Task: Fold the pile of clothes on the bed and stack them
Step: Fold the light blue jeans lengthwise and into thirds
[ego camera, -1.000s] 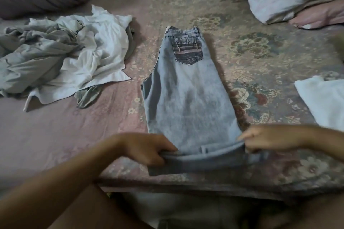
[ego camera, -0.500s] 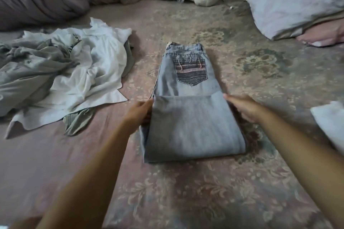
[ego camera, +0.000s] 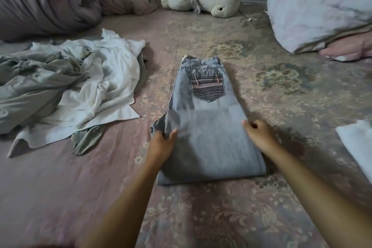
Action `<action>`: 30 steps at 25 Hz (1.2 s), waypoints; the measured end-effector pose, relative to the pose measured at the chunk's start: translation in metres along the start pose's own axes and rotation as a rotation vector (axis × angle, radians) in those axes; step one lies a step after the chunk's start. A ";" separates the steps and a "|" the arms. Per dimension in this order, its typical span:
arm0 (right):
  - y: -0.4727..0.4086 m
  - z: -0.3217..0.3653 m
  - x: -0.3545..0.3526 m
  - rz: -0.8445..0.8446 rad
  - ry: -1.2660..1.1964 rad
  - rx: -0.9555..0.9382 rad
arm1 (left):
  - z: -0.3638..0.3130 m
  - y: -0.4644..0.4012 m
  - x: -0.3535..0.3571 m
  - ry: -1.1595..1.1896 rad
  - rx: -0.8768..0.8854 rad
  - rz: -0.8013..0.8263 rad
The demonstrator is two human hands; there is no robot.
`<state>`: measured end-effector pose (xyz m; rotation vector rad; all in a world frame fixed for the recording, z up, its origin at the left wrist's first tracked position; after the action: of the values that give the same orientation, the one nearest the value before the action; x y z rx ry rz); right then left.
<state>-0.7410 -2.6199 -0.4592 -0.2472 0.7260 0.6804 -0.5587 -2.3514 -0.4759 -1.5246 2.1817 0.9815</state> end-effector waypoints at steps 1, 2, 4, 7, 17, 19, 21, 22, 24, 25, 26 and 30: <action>0.006 -0.006 0.001 0.039 0.104 0.014 | 0.009 0.005 0.003 -0.066 -0.005 -0.018; 0.011 -0.009 0.001 0.054 0.158 0.012 | 0.011 0.014 0.002 -0.102 0.024 -0.044; 0.017 -0.002 -0.001 -0.005 0.198 -0.032 | 0.003 0.028 -0.001 -0.097 0.091 -0.124; 0.018 0.013 -0.001 -0.169 0.183 -0.103 | -0.013 0.027 -0.007 -0.019 0.163 -0.234; -0.008 0.002 0.014 -0.168 0.121 -0.101 | -0.016 -0.004 0.009 -0.255 0.122 -0.223; -0.013 -0.012 0.029 -0.088 0.174 -0.017 | -0.013 -0.006 0.020 -0.395 0.123 -0.222; -0.014 -0.011 0.033 -0.061 0.197 0.034 | -0.020 -0.005 0.023 -0.435 0.125 -0.219; -0.010 0.000 0.028 -0.072 0.275 0.007 | -0.024 -0.003 0.020 -0.466 0.124 -0.234; -0.003 0.035 0.017 -0.210 0.527 -0.270 | -0.038 0.006 0.012 -0.539 0.260 -0.372; 0.009 0.055 0.016 -0.271 0.632 -0.462 | -0.045 0.019 0.015 -0.565 0.405 -0.410; 0.025 0.066 0.023 -0.279 0.680 -0.650 | -0.049 0.036 0.026 -0.596 0.577 -0.359; 0.066 0.027 0.071 0.113 0.776 -0.778 | -0.018 0.065 0.073 -0.839 0.801 0.027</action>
<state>-0.7304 -2.5235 -0.4863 -1.2387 1.1891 0.9657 -0.6439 -2.4020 -0.4833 -0.5544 1.6329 0.4840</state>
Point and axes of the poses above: each hand's wrist, its own y-axis away from the middle knuckle, its own x-axis out of the palm, z = x × y, the point moved 8 cm from there along -y, towards the middle knuckle, and after that the axes turned 11 degrees about -x, right-handed, at the moved point
